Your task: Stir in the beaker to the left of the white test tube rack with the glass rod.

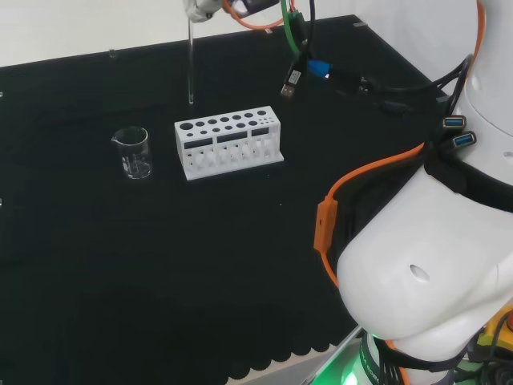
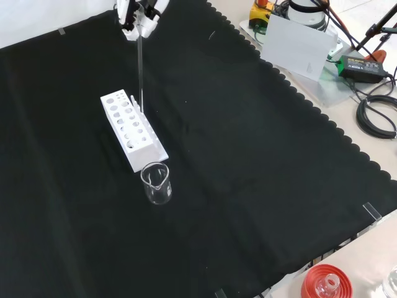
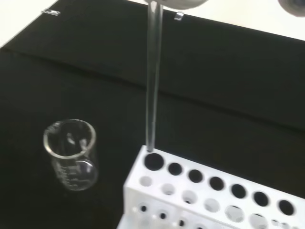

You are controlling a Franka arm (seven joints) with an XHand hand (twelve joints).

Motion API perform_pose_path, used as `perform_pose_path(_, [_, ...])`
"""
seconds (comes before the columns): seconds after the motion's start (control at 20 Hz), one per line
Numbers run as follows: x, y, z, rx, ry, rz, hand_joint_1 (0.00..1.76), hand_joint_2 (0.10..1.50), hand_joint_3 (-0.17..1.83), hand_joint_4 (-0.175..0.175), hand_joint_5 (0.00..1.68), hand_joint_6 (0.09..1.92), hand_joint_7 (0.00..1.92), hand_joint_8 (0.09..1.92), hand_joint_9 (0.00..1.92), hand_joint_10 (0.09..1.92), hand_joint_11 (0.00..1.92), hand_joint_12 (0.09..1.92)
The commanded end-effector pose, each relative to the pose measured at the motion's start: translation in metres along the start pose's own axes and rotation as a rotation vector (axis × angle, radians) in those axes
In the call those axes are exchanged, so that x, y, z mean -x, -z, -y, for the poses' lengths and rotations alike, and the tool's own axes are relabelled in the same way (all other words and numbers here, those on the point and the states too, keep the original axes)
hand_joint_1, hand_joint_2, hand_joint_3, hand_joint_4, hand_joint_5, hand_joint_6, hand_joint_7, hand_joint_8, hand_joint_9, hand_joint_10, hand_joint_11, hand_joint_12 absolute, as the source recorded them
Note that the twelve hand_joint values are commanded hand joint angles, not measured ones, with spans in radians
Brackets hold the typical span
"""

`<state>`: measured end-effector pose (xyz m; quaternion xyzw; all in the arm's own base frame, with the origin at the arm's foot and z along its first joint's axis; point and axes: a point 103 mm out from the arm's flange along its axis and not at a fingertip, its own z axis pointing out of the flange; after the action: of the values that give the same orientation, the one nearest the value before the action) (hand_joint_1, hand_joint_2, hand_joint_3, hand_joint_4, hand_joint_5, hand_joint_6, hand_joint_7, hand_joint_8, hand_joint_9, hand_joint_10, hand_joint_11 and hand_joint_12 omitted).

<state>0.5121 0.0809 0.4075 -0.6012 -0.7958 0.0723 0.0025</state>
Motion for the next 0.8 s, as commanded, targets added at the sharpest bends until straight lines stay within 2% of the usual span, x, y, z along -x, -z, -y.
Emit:
perform_pose_path(0.05, [-0.025, 0.000, -0.007, -0.005, 0.017, -0.008, 1.20, 1.13, -0.17, -0.175, 1.13, 0.79, 1.60, 0.62, 1.81, 0.31, 1.66, 0.53])
perform_pose_path(0.8, [-0.073, 0.012, -0.033, -0.001, 0.088, 0.010, 1.20, 1.13, -0.17, -0.175, 1.13, 0.79, 1.60, 0.60, 1.81, 0.31, 1.66, 0.53])
